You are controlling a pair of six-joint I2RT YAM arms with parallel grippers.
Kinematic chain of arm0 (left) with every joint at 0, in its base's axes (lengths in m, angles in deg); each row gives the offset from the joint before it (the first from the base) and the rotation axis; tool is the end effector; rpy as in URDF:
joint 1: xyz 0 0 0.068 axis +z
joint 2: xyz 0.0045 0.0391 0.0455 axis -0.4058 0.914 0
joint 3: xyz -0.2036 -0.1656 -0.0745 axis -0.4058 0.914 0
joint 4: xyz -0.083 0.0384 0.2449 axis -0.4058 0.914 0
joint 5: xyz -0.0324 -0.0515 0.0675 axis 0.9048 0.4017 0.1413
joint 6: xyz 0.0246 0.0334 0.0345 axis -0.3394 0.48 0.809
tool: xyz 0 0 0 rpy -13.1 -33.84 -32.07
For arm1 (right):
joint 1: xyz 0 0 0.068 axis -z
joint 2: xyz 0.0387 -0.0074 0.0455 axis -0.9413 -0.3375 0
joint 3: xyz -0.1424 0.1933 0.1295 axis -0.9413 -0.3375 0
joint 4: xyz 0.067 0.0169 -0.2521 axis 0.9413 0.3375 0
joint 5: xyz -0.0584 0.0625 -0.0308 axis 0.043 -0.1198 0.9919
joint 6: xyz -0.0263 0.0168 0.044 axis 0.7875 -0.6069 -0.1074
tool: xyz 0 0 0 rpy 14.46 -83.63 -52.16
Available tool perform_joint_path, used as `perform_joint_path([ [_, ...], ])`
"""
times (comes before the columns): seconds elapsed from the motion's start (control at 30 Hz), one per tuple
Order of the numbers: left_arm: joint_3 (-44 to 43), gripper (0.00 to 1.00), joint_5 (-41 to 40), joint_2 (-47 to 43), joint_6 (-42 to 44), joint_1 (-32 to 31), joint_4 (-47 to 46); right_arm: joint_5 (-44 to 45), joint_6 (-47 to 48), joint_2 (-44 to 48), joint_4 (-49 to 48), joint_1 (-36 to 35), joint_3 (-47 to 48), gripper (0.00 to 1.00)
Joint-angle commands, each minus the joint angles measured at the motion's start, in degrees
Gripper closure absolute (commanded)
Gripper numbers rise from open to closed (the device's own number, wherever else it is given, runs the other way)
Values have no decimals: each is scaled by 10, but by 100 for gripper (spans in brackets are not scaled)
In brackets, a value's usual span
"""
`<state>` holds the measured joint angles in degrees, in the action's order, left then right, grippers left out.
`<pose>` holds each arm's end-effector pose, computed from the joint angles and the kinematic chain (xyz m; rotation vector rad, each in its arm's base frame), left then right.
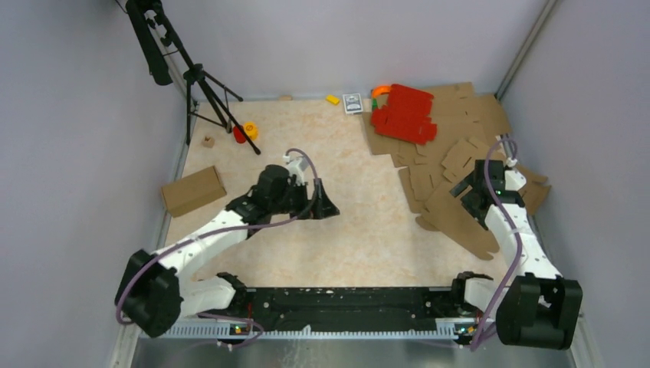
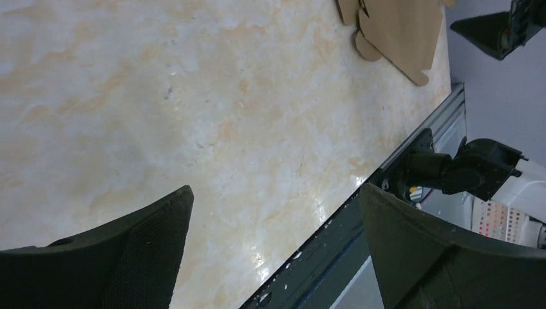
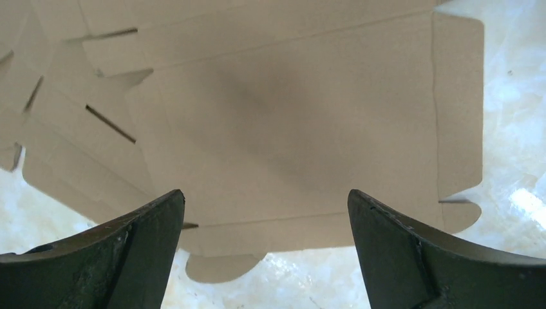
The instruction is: Fold the paper box
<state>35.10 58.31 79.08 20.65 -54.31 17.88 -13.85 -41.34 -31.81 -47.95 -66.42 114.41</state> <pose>0.1961 -0.1310 0.2431 0.1221 2.3225 -1.0744 0.2016 -0.0249 0.2289 1.1140 2.2278 -0.1301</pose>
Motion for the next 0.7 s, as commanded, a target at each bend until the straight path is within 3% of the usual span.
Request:
perform_joint_path([
  [0.0, -71, 2, -40, 102, -2, -73, -94, -30, 21, 10, -53, 55, -15, 5],
  [0.2, -176, 7, -31, 265, 6, -137, -128, -58, 37, -10, -76, 71, -44, 7],
  [0.33, -219, 9, -8, 333, -3, -159, -154, -69, 31, -29, -83, 71, -78, 10],
  [0.5, -246, 10, 18, 381, -17, -162, -172, -158, -2, -27, -127, 66, -143, 15],
  [0.57, -247, 10, 15, 385, -12, -162, -172, -182, -30, -22, -135, 32, -157, 16],
  [0.67, -247, 9, 8, 387, -2, -161, -168, -164, -86, -19, -137, -90, -157, 16],
])
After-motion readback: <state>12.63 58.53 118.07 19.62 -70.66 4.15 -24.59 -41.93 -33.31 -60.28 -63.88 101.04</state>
